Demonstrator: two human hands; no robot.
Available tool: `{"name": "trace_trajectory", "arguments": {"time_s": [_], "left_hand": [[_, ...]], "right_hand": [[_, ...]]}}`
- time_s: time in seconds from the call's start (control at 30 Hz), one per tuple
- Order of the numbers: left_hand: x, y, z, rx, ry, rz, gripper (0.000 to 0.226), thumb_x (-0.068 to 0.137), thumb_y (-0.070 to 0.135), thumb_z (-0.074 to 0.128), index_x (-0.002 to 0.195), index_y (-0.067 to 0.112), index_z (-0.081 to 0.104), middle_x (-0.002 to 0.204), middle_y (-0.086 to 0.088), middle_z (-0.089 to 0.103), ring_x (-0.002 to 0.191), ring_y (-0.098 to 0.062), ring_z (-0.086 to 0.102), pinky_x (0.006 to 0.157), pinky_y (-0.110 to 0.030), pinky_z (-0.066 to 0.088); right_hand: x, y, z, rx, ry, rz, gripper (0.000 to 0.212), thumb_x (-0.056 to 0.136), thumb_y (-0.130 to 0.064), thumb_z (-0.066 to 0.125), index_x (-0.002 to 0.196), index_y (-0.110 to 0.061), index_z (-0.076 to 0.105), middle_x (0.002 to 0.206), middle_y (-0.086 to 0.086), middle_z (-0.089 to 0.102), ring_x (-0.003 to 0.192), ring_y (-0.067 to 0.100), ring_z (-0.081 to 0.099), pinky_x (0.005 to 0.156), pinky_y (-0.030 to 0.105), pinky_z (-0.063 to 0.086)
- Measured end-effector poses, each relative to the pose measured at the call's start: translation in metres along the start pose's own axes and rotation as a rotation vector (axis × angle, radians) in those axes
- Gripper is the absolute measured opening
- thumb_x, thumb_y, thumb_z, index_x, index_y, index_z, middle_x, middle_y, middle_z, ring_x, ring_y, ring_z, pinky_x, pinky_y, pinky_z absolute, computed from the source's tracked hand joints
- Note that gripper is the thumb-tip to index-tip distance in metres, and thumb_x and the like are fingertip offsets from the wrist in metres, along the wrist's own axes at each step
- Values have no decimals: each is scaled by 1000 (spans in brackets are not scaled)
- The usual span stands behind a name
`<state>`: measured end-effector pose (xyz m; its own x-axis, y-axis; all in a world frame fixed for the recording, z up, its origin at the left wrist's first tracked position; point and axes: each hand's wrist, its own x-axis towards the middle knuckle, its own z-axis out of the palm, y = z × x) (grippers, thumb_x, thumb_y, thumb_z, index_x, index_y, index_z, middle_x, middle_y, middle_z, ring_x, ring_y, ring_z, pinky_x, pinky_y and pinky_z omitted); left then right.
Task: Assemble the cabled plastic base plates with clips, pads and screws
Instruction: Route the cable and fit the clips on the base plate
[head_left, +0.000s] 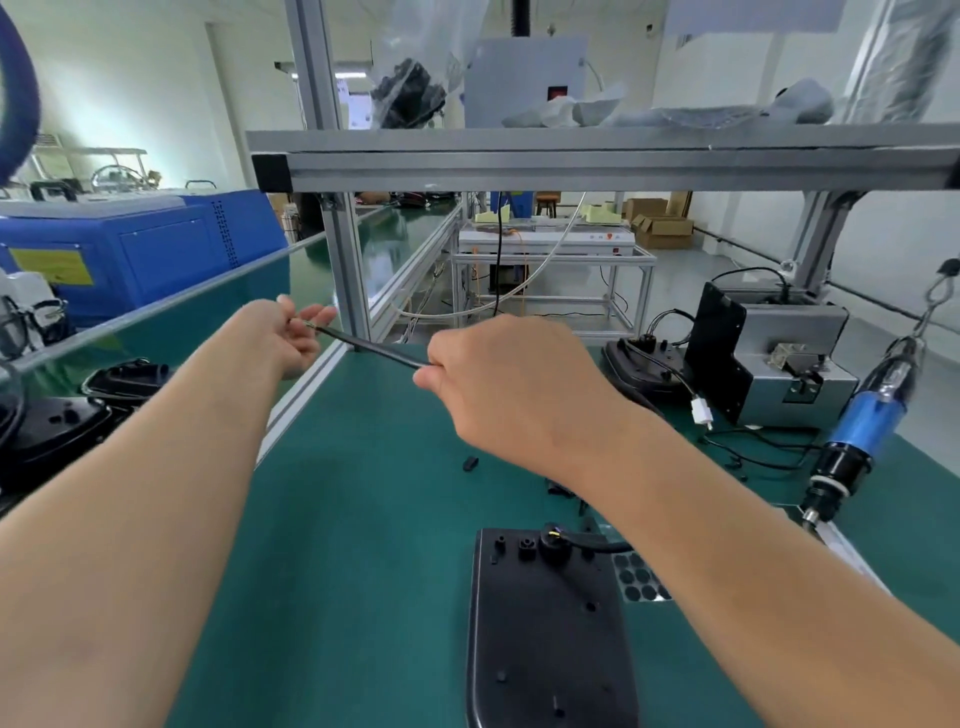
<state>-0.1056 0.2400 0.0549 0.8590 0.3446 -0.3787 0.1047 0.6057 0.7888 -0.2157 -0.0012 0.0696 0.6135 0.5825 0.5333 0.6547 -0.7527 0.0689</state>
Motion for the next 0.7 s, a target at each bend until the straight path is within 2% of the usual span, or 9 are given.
{"name": "trace_trajectory", "arguments": {"time_s": [0.13,0.23,0.3,0.37,0.43,0.47,0.53,0.63,0.7], "left_hand": [[6,-2,-6,6,68,0,34,103,24,38,75,8,48,75,-7,62,21,-3,23,30,-12,17],[16,-9,-12,214,120,55,35,103,24,36,74,7,45,67,-7,61,19,-3,23,27,-12,19],[25,-20,-24,541,123,93,37,103,27,39,75,5,49,50,-6,63,20,-1,26,28,-8,19],[29,-33,-37,807,73,37,36,100,30,47,76,3,54,41,-3,60,21,-1,31,28,-6,20],[30,-43,-54,974,63,-36,34,96,30,55,75,4,56,39,-1,58,22,-2,32,29,-7,20],[29,-47,-63,1033,68,-63,33,95,31,57,74,5,57,38,0,56,22,-2,33,30,-7,20],[31,-53,-80,1095,99,-85,34,94,31,59,72,6,56,37,0,53,22,-3,32,31,-8,19],[32,-60,-90,1241,172,-69,42,95,35,55,66,6,54,39,-3,49,27,-10,32,38,-11,20],[27,-60,-84,1463,151,-77,51,94,45,52,64,4,54,41,-5,47,33,-15,32,41,-16,21]], "right_hand": [[-18,-16,-2,-26,16,-4,52,97,-34,49,60,-24,15,52,-7,25,45,10,19,45,25,10],[-39,-22,3,111,37,20,35,97,-40,46,68,-22,41,53,-7,36,46,14,34,45,28,25],[-57,-18,2,437,-80,83,32,95,-50,44,97,-25,62,66,-12,58,61,6,55,60,28,44],[-74,-3,-2,935,-246,135,42,95,-53,42,126,-32,59,107,-22,68,100,-10,59,90,16,45],[-91,28,-4,1256,-206,208,38,98,-40,41,132,-29,55,128,-14,62,121,1,55,102,21,43],[-99,46,-5,1273,-145,278,34,99,-32,41,129,-27,57,126,-10,64,120,7,57,100,23,46],[-115,76,-3,1082,-119,434,30,100,-17,43,119,-28,63,115,-11,70,112,7,63,94,24,50],[-135,91,13,1017,-269,578,33,100,-9,43,112,-30,65,107,-17,72,106,6,66,89,25,53],[-139,82,22,1033,-323,564,39,99,-1,42,111,-28,68,107,-16,72,105,4,65,83,21,54]]}}
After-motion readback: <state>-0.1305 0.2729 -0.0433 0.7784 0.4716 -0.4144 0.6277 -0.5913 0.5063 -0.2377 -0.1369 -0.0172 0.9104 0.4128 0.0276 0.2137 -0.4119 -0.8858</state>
